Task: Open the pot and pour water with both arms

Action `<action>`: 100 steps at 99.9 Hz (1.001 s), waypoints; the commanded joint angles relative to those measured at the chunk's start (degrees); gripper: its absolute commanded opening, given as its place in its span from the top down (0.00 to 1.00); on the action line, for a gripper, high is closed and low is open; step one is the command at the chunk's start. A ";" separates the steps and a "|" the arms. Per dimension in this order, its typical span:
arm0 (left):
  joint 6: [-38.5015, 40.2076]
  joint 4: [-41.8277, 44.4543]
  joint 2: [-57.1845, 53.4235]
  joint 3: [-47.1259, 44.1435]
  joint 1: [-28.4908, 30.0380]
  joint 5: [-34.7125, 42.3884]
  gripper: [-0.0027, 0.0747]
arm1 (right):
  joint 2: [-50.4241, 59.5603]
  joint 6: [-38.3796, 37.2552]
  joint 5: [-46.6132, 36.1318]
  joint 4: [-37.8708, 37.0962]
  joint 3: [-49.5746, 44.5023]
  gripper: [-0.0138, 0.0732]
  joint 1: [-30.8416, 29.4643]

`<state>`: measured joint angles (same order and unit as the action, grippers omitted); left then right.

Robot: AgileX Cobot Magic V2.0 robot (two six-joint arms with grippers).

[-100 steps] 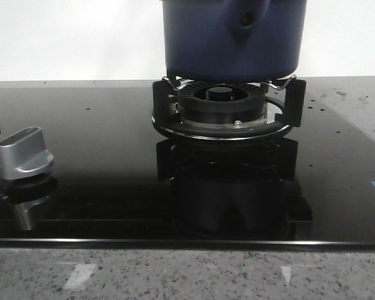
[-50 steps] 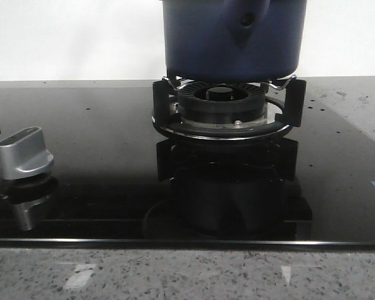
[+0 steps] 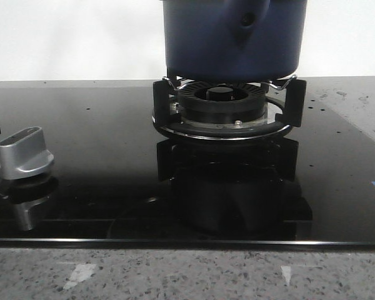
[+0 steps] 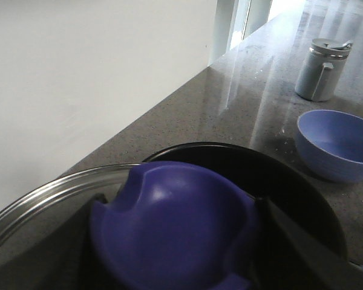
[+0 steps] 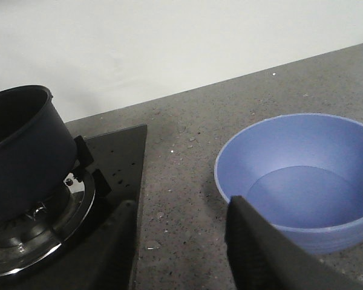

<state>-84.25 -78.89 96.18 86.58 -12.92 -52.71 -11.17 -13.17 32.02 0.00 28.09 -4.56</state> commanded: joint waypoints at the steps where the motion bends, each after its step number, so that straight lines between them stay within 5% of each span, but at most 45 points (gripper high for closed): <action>1: 1.01 -4.20 -4.71 2.38 1.00 -1.67 0.56 | -1.30 0.64 -4.71 0.00 1.96 0.48 -0.26; 46: 3.88 -2.82 -8.35 -0.19 6.43 -4.53 0.56 | -4.02 0.64 2.33 0.00 5.62 0.48 -0.26; 72: 3.88 -4.83 -8.14 -1.57 6.43 -3.92 0.56 | -21.97 0.64 23.36 -0.96 26.22 0.48 -0.26; 100: 3.88 -4.91 -8.14 -1.57 6.43 -3.28 0.56 | -36.81 -2.76 31.85 -12.73 44.35 0.48 -0.26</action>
<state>-80.82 -77.83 90.85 83.22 -6.62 -56.26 -44.95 -14.12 65.56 -6.82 67.51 -4.56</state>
